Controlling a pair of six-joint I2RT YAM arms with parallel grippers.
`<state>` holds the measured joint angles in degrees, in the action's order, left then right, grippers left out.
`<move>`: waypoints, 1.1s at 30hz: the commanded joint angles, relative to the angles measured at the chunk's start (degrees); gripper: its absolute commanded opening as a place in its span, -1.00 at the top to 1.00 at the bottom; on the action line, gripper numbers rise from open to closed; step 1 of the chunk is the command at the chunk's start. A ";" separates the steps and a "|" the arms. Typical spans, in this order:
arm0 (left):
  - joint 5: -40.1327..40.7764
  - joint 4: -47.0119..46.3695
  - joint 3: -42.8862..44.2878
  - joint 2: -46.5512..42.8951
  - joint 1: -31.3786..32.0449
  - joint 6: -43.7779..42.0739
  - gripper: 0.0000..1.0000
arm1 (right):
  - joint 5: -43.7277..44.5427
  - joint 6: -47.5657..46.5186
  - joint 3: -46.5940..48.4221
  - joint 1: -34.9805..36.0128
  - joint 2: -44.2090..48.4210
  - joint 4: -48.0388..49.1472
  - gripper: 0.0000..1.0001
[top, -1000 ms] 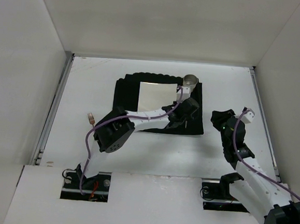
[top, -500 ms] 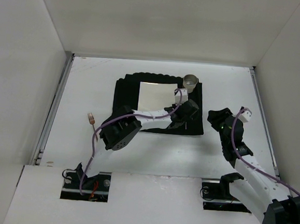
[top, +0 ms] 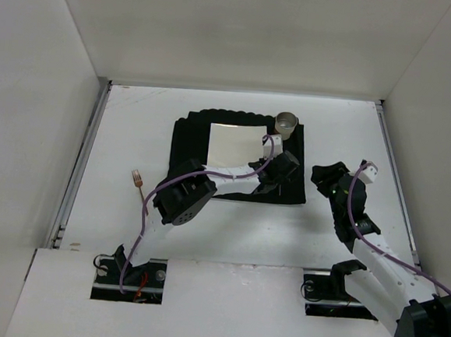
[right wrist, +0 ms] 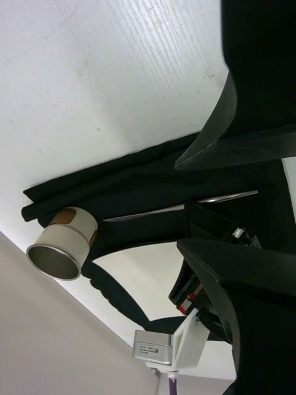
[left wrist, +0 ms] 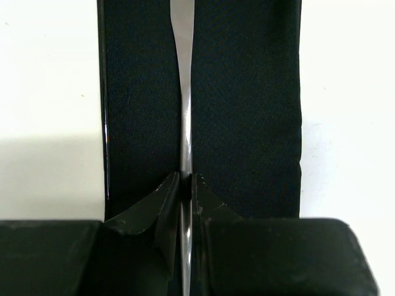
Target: Set the dinner table for one person
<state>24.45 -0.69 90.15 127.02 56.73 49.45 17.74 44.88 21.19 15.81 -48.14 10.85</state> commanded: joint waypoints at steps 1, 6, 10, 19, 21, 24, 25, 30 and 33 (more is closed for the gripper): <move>-0.36 -0.72 2.31 0.33 -0.17 1.00 0.94 | -0.07 0.20 0.34 0.40 -0.02 3.47 -0.09; -0.45 -0.72 2.49 0.94 -0.17 1.35 0.90 | -0.34 0.12 0.17 0.40 0.32 3.74 -0.08; 0.07 -1.06 1.79 0.69 0.18 1.35 0.75 | -0.86 0.29 0.08 0.40 0.15 3.65 -0.09; 1.92 -1.69 -0.24 -1.69 0.35 0.30 0.44 | 0.19 0.29 0.08 0.40 0.15 3.74 -0.09; 2.36 -1.86 -1.37 -3.44 0.70 -0.40 0.37 | -0.42 0.29 -0.01 0.40 -0.02 3.74 -0.10; 4.29 -2.82 -3.66 -7.39 1.41 -1.98 0.31 | 0.19 0.20 -0.01 0.40 0.50 3.74 -0.10; 4.73 -3.00 -4.53 -9.49 1.76 -3.47 0.29 | 0.45 0.29 -0.10 0.40 0.42 3.74 -0.10; 9.73 -7.04 -12.87 -22.32 3.25 -10.94 0.23 | 0.45 0.20 0.08 0.66 -0.29 3.74 -0.10; 11.67 -7.40 -21.74 -31.63 2.55 -13.94 0.22 | -0.42 0.29 0.43 0.84 -1.95 4.53 -0.07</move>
<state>30.98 -4.99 73.49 105.47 59.79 40.71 17.39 44.99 21.15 16.12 -48.93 11.40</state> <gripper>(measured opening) 0.390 0.543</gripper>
